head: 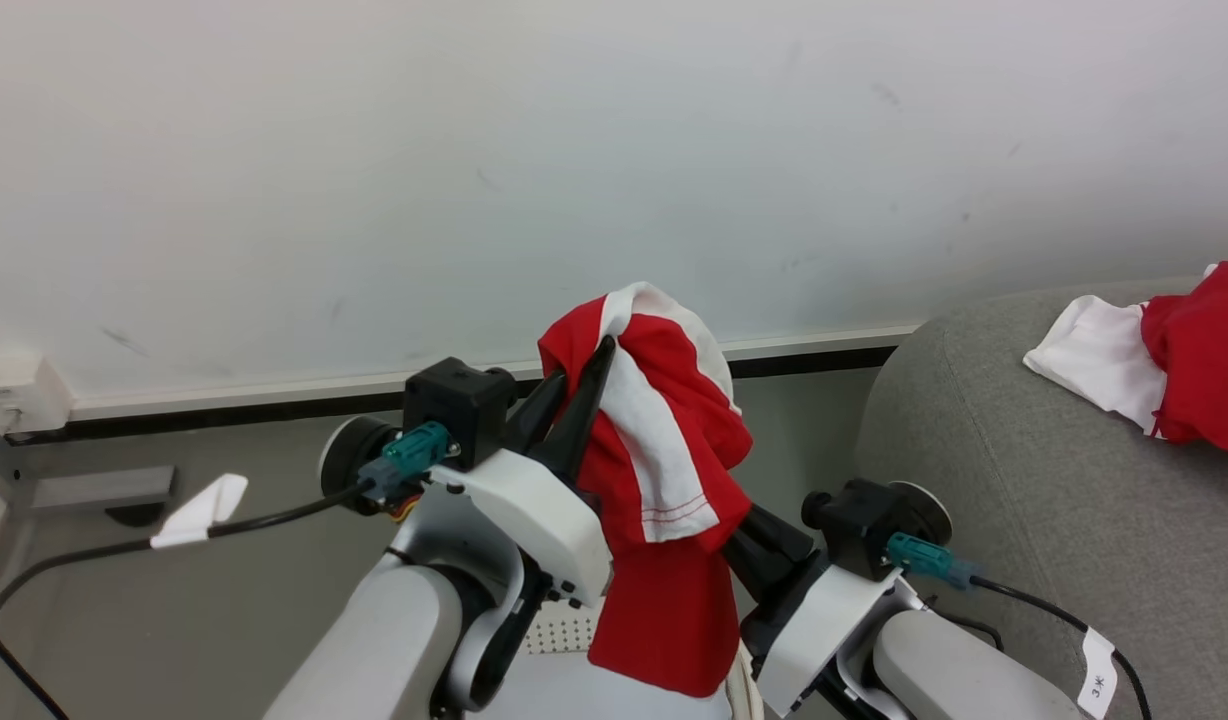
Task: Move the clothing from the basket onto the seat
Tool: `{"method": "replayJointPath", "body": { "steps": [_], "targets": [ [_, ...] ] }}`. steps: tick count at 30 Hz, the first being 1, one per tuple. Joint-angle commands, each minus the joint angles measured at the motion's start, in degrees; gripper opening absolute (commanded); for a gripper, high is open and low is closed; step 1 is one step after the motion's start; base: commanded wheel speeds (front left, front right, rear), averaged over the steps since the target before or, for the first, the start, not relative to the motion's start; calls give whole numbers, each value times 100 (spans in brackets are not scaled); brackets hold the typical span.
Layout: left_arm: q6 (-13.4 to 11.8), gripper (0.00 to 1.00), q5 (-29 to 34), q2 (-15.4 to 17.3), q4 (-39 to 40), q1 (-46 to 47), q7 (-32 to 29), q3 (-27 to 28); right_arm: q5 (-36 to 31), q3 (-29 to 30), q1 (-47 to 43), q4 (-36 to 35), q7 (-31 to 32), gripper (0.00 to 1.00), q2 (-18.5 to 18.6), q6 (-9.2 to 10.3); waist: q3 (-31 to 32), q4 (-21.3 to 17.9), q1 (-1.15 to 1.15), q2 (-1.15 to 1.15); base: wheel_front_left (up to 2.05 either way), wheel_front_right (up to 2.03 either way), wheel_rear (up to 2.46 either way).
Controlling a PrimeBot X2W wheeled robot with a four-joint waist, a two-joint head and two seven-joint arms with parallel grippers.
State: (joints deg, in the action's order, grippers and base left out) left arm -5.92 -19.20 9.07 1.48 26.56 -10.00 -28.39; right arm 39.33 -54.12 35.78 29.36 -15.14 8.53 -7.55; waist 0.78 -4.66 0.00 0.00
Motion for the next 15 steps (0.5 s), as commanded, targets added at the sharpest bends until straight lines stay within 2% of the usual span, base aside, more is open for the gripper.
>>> {"method": "replayJointPath", "body": {
  "steps": [1,6,8,9,10,15],
  "targets": [
    [4,12,-36,26,-15,-40,12,6,-5,40,-71,-32,0,0,30,13,-7,-15,0,0,0,0,0],
    [-17,35,-68,22,-127,-69,91,9,-137,346,-183,-307,0,0,168,13,-29,-91,0,0,0,0,0],
    [-31,48,-73,12,-164,-78,115,0,-192,462,-209,-388,0,0,193,13,-34,-121,0,0,0,0,0],
    [-32,90,-88,6,-186,-87,118,-5,-223,530,-212,-431,0,0,203,13,-37,-135,0,0,0,0,0],
    [-40,100,-86,5,-201,-89,136,-6,-244,591,-212,-461,0,0,217,13,-38,-148,0,0,0,0,0],
    [-44,100,-85,9,-273,-117,175,-45,-335,867,-247,-605,0,0,293,13,-43,-201,0,0,0,0,0]
  ]
}}
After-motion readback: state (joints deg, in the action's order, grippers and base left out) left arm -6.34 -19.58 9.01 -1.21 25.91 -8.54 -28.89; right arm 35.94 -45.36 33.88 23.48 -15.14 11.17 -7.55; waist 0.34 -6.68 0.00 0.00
